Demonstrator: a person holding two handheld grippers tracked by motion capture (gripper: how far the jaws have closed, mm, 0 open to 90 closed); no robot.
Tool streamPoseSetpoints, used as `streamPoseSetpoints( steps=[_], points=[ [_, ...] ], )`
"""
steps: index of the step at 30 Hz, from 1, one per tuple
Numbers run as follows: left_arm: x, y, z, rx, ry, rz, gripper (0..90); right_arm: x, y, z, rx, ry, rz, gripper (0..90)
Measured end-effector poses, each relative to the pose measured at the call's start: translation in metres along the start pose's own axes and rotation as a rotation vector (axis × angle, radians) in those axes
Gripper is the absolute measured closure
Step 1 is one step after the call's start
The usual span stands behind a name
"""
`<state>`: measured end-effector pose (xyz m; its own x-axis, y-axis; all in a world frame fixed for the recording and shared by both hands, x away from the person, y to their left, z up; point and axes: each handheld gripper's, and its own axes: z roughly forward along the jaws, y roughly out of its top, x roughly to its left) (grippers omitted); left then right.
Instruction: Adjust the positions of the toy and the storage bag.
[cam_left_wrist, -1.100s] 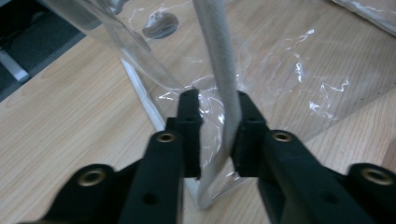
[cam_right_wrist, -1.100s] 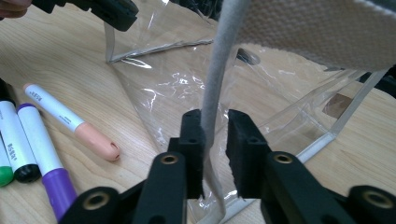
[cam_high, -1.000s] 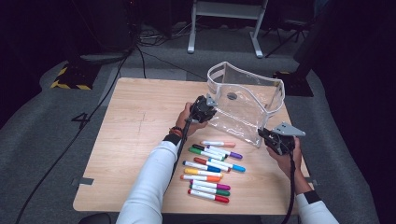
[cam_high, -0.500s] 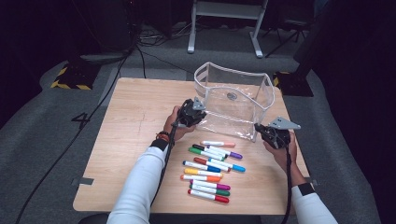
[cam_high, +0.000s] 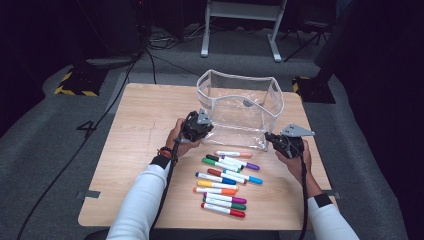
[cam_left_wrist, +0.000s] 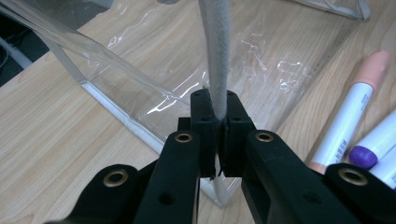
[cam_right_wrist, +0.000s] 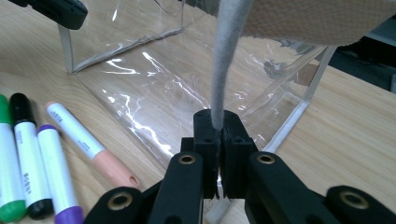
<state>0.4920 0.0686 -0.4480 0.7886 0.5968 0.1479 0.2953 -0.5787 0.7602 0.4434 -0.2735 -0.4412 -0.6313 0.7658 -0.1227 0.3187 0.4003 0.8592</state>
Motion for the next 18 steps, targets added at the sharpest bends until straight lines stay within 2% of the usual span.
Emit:
streamPoseSetpoints(
  steps=[12,18],
  points=[
    [-0.004,-0.007,-0.009,0.004,0.001,0.011,86.6,0.008,0.001,-0.005,0.013,0.046,-0.024,86.7],
    [-0.005,-0.008,-0.013,0.01,-0.002,0.02,86.6,0.011,0.0,-0.006,0.014,0.053,-0.027,86.7]
  ],
)
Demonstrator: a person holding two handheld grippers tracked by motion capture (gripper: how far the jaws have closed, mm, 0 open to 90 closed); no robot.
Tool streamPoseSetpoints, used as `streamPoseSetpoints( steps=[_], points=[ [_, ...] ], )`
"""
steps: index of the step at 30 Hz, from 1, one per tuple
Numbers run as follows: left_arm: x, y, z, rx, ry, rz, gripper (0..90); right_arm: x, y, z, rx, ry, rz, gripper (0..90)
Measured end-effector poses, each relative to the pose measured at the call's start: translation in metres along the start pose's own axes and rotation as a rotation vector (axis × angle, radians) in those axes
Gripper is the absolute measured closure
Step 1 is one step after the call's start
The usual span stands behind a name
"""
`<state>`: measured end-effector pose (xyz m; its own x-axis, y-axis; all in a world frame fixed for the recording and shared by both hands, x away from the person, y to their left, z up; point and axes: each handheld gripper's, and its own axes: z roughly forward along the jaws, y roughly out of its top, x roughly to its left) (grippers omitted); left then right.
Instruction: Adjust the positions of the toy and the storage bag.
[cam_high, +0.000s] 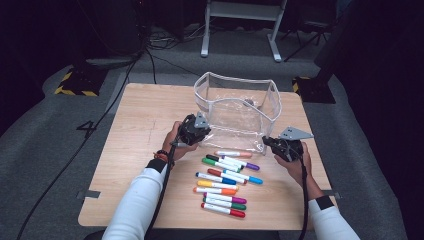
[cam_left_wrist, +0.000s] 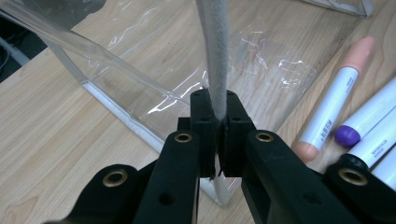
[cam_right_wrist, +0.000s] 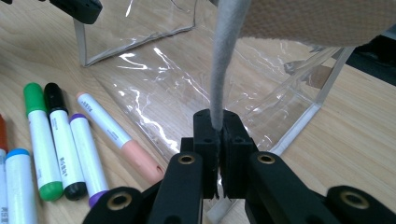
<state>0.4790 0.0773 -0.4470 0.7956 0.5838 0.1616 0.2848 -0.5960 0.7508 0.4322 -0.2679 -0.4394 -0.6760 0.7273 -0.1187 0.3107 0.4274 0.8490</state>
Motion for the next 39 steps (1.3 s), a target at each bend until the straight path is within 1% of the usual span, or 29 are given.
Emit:
streamPoseSetpoints(
  steps=[3,5,9,10,12,13,14,15,16,17,18,19,20,22,23,25,26,27,28,29,30,31,32,33,34,35,36,37,39],
  points=[
    [0.0,-0.002,-0.002,-0.001,-0.005,-0.004,86.5,0.003,0.0,-0.002,0.003,0.007,-0.002,86.6],
    [-0.001,-0.004,-0.004,-0.004,-0.003,-0.005,86.3,0.007,0.001,-0.003,0.011,0.011,-0.015,86.4],
    [-0.002,-0.008,-0.009,-0.008,-0.007,-0.002,85.6,0.009,0.001,-0.004,0.014,0.018,-0.015,85.6],
    [-0.002,-0.01,-0.011,-0.017,-0.004,-0.016,83.7,0.009,0.001,-0.005,0.014,0.016,-0.015,84.7],
    [-0.002,-0.013,-0.015,-0.023,0.004,-0.028,78.6,0.009,0.001,-0.005,0.014,0.018,-0.013,81.9],
    [-0.002,-0.014,-0.017,-0.024,0.007,-0.031,74.4,0.008,0.001,-0.006,0.01,0.02,-0.008,79.2],
    [-0.001,-0.017,-0.022,-0.027,0.007,-0.039,73.9,0.008,0.001,-0.007,0.006,0.029,-0.006,78.8],
    [-0.001,-0.02,-0.026,-0.029,0.009,-0.042,71.1,0.008,0.0,-0.01,0.003,0.04,-0.012,77.1],
    [-0.002,-0.023,-0.032,-0.036,0.009,-0.052,68.1,0.009,0.0,-0.013,0.001,0.036,-0.021,75.6],
    [-0.002,-0.025,-0.036,-0.04,0.0,-0.057,66.1,0.01,-0.003,-0.019,-0.001,0.05,-0.023,71.6],
    [-0.004,-0.03,-0.043,-0.044,-0.004,-0.058,66.1,0.01,-0.003,-0.019,-0.001,0.05,-0.023,71.6],
    [-0.006,-0.035,-0.05,-0.045,-0.003,-0.057,63.3,0.011,-0.005,-0.022,0.002,0.059,-0.024,70.5],
    [-0.01,-0.042,-0.058,-0.044,-0.013,-0.063,60.2,0.011,-0.007,-0.026,0.004,0.058,-0.032,69.1],
    [-0.018,-0.054,-0.07,-0.036,-0.017,-0.081,52.5,0.012,-0.013,-0.035,-0.005,0.096,-0.029,66.4],
    [-0.023,-0.064,-0.077,-0.027,-0.024,-0.099,48.7,0.012,-0.015,-0.038,-0.008,0.111,-0.033,66.1],
    [-0.036,-0.078,-0.088,-0.004,-0.045,-0.105,41.2,0.016,-0.021,-0.045,-0.008,0.15,-0.045,64.8],
    [-0.042,-0.085,-0.092,0.01,-0.064,-0.11,36.8,0.019,-0.024,-0.047,0.0,0.164,-0.053,64.7],
    [-0.048,-0.09,-0.095,0.017,-0.075,-0.114,27.2,0.024,-0.029,-0.049,0.015,0.19,-0.068,64.7],
    [-0.056,-0.096,-0.099,0.018,-0.085,-0.118,25.8,0.027,-0.031,-0.05,0.022,0.209,-0.073,64.7],
    [-0.066,-0.104,-0.102,0.011,-0.101,-0.118,25.8,0.027,-0.031,-0.05,0.022,0.209,-0.073,64.7],
    [-0.074,-0.109,-0.105,0.007,-0.12,-0.123,23.1,0.031,-0.034,-0.049,0.028,0.237,-0.082,64.8],
    [-0.083,-0.115,-0.106,0.007,-0.136,-0.126,19.5,0.037,-0.037,-0.047,0.048,0.281,-0.099,67.3],
    [-0.089,-0.118,-0.106,0.024,-0.145,-0.123,19.5,0.037,-0.037,-0.047,0.048,0.281,-0.099,67.3],
    [-0.097,-0.12,-0.106,0.059,-0.155,-0.096,18.0,0.04,-0.038,-0.046,0.053,0.3,-0.106,68.2],
    [-0.106,-0.122,-0.107,0.066,-0.175,-0.082,16.4,0.048,-0.04,-0.04,0.076,0.345,-0.126,69.2],
    [-0.11,-0.123,-0.107,0.068,-0.19,-0.091,16.4,0.048,-0.04,-0.04,0.076,0.345,-0.126,69.2],
    [-0.12,-0.121,-0.107,0.069,-0.213,-0.072,16.2,0.053,-0.042,-0.034,0.098,0.363,-0.147,69.8],
    [-0.12,-0.121,-0.107,0.069,-0.213,-0.072,16.0,0.053,-0.042,-0.034,0.098,0.363,-0.147,69.8],
    [-0.127,-0.118,-0.105,0.067,-0.239,-0.064,16.1,0.058,-0.044,-0.025,0.124,0.39,-0.164,68.3]
  ],
)
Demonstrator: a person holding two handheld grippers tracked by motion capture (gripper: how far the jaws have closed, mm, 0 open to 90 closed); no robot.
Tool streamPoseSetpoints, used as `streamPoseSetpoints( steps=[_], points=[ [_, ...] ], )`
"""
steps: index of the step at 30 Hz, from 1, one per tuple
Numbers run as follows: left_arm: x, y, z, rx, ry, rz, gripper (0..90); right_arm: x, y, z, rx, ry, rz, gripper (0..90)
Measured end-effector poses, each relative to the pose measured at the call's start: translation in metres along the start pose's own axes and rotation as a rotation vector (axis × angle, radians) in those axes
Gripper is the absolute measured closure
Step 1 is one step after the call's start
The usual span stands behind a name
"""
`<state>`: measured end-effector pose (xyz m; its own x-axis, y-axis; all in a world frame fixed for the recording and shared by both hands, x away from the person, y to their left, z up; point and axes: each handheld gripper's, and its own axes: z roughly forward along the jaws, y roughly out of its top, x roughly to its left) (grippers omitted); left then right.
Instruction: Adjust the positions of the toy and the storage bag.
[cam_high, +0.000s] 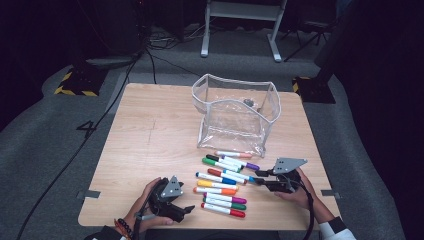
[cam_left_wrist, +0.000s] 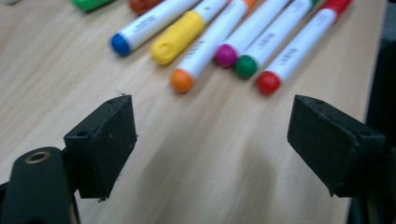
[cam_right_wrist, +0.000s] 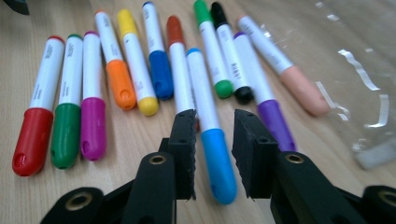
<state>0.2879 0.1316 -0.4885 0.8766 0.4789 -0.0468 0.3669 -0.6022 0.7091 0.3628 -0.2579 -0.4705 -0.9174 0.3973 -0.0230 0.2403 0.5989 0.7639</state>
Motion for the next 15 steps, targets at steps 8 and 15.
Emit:
streamPoseSetpoints(
  steps=[8,15],
  points=[
    [-0.017,0.007,0.021,0.046,-0.009,-0.005,16.7,-0.003,0.001,0.017,0.036,-0.006,-0.006,66.4],
    [-0.028,0.014,0.038,0.03,0.033,0.001,14.8,-0.009,-0.001,0.032,0.09,-0.007,-0.019,68.7]
  ],
)
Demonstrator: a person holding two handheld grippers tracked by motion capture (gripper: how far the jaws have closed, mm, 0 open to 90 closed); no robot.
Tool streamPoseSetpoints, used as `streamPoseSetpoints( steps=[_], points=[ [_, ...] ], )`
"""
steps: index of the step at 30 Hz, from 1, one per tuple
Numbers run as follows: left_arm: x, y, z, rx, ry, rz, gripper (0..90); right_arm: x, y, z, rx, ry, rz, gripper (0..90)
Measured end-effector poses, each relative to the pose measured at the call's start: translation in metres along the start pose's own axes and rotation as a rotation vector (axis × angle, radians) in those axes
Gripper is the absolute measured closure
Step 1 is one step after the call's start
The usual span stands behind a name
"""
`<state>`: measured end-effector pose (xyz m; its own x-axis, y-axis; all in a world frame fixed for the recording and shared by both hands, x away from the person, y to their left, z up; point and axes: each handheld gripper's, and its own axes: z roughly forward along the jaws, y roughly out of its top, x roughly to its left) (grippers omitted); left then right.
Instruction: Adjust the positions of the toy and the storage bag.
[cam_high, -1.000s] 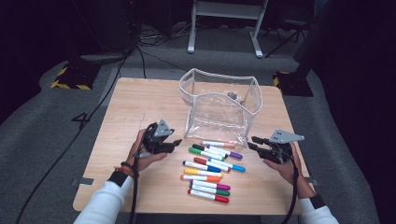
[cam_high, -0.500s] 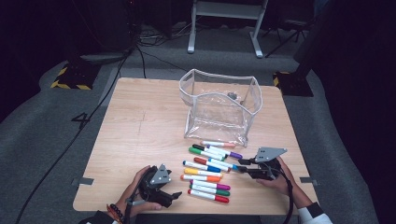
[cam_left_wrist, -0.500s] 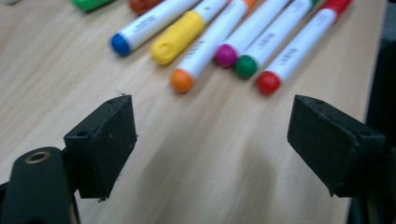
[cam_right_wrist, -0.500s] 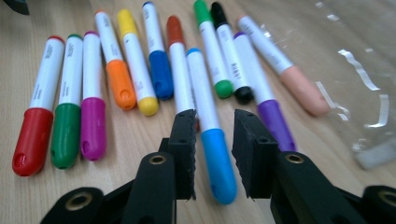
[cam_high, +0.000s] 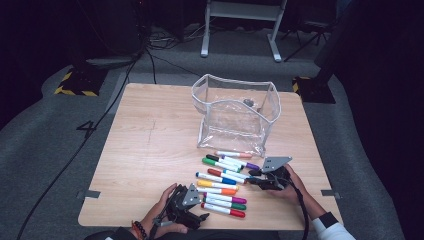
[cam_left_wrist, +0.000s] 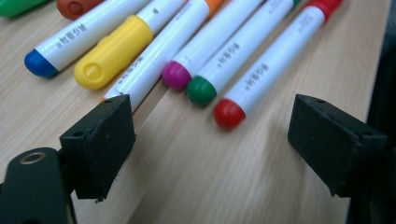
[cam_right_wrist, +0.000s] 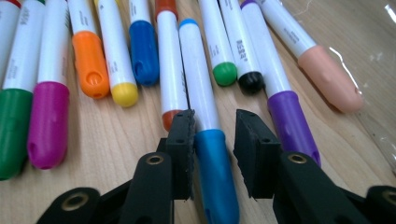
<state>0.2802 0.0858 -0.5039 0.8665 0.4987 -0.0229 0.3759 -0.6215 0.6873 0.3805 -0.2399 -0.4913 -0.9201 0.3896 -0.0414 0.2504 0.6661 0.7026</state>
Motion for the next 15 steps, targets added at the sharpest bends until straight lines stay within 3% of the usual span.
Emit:
streamPoseSetpoints(
  steps=[2,8,15],
  points=[
    [0.0,0.004,0.004,0.006,0.022,-0.016,12.2,-0.003,-0.004,0.0,-0.001,0.002,0.023,70.6],
    [0.004,0.011,0.011,0.019,0.05,-0.042,7.1,-0.005,-0.01,-0.007,0.008,-0.001,0.025,73.3],
    [0.01,0.015,0.015,0.028,0.07,-0.061,2.6,-0.009,-0.028,-0.029,0.036,-0.028,0.059,73.6]
  ],
)
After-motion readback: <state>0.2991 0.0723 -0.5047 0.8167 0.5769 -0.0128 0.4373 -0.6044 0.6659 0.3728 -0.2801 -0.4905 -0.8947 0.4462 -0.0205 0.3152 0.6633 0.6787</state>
